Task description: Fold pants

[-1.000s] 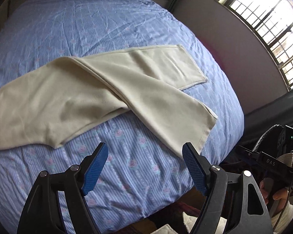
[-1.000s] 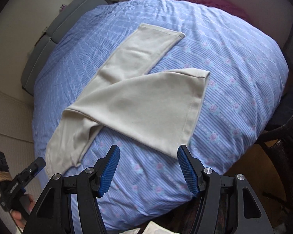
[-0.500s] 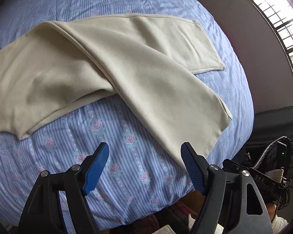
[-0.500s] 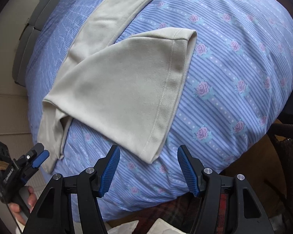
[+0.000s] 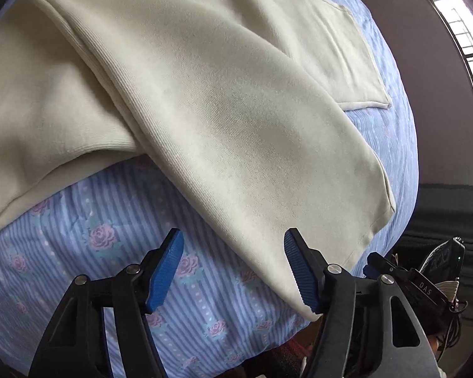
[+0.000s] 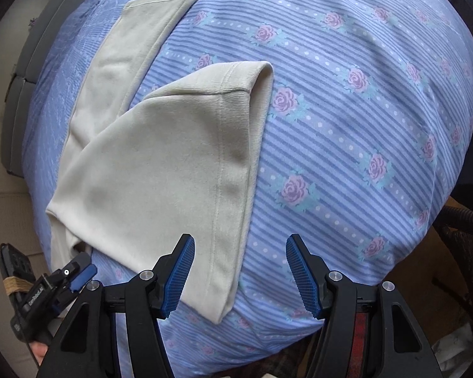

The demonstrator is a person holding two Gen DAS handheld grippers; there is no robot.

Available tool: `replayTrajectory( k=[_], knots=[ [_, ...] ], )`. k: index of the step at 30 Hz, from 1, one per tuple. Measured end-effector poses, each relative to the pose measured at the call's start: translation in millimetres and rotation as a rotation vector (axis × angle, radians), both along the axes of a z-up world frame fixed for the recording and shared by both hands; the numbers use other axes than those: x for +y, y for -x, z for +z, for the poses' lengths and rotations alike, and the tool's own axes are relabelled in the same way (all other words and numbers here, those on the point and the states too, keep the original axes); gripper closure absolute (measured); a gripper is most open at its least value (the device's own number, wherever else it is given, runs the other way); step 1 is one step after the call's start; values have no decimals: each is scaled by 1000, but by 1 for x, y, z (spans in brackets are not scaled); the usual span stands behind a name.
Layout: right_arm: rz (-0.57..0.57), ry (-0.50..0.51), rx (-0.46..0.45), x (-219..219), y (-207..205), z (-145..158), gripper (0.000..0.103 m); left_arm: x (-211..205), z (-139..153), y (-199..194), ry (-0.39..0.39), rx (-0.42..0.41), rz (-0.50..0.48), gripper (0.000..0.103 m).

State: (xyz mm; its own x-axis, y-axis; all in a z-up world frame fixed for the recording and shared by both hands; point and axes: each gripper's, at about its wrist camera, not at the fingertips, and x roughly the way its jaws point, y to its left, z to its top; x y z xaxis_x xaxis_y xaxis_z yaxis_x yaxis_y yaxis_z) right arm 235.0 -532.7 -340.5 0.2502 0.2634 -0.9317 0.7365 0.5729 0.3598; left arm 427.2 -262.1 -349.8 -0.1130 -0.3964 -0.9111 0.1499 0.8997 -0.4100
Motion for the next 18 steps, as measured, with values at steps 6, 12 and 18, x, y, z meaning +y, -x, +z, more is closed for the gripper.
replayTrajectory(
  k=[6,12,18],
  knots=[
    [1,-21,-4,-18,-30,-21,42,-12,-25,-18,-22,55,67,47],
    [71,-65,3,-32,-49,-29,84,-21,-7,-21,3,45,52,83],
    [118,-136,-92,-56,-59,8,93,-50,63,-40,62,-70,13,87]
  ],
)
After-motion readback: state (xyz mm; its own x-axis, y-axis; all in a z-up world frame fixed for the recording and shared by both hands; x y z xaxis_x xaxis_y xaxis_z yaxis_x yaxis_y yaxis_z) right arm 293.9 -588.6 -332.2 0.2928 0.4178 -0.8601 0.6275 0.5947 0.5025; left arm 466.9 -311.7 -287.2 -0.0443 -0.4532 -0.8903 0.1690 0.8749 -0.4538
